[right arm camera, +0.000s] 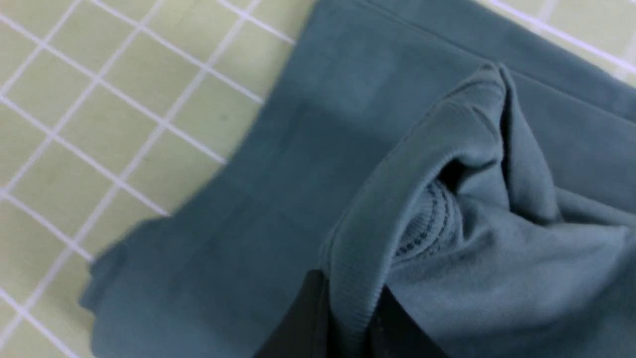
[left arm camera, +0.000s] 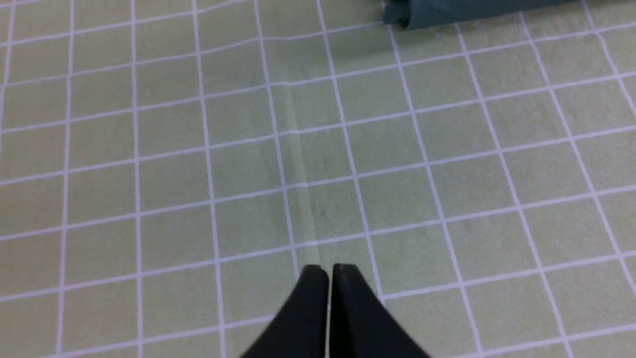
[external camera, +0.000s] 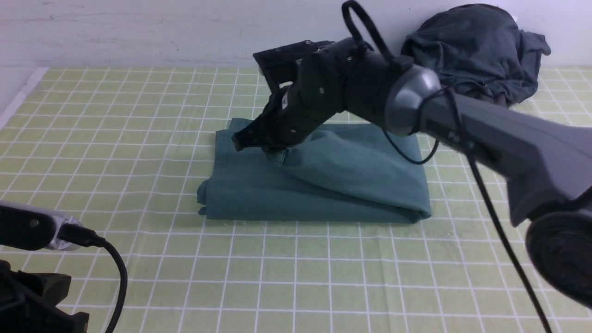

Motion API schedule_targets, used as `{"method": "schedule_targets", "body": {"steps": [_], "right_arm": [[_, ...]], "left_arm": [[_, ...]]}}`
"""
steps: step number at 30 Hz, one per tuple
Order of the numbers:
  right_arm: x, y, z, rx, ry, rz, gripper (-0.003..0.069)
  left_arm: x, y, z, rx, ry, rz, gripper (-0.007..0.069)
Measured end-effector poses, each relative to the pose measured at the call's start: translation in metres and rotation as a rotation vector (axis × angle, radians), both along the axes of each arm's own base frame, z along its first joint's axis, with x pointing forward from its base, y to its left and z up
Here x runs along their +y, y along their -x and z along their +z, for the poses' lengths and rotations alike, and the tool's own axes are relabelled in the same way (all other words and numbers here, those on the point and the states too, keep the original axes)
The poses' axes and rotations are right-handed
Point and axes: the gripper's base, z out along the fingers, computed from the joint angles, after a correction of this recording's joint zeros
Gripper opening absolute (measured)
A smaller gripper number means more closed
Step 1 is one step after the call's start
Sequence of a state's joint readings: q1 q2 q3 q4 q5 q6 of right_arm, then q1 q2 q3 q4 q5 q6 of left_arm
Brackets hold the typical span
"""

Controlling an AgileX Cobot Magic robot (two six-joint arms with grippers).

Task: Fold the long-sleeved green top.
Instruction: Use the right arm to drag the right edge of the fabric to the left and folds it over the left edge

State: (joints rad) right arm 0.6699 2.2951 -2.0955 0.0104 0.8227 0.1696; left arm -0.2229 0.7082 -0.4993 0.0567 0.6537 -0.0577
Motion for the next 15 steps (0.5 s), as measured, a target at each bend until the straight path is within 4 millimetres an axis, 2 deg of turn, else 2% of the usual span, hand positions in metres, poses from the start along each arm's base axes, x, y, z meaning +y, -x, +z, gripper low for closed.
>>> {"method": "schedule_targets", "body": {"steps": [4,7,10,12,15], "right_arm": [[0.019,-0.005,-0.003,-0.024,-0.047,0.017,0.0028],[0.027,-0.010,-0.009,-0.005,-0.079,0.018,0.0063],[0.030,-0.011,-0.011,0.004,-0.090,0.020,0.0120],[0.030,-0.012,-0.003,-0.001,-0.093,0.023,0.0204],[0.028,-0.012,0.008,-0.024,-0.073,0.026,0.0262]], "left_arm": [[0.000,0.000,0.000,0.000,0.000,0.000,-0.0003],[0.000,0.000,0.000,0.000,0.002,0.000,-0.0003],[0.000,0.000,0.000,0.001,0.004,0.001,-0.0003],[0.000,0.000,0.000,0.001,0.005,0.001,-0.0003],[0.000,0.000,0.000,0.001,0.005,0.001,-0.0003]]}}
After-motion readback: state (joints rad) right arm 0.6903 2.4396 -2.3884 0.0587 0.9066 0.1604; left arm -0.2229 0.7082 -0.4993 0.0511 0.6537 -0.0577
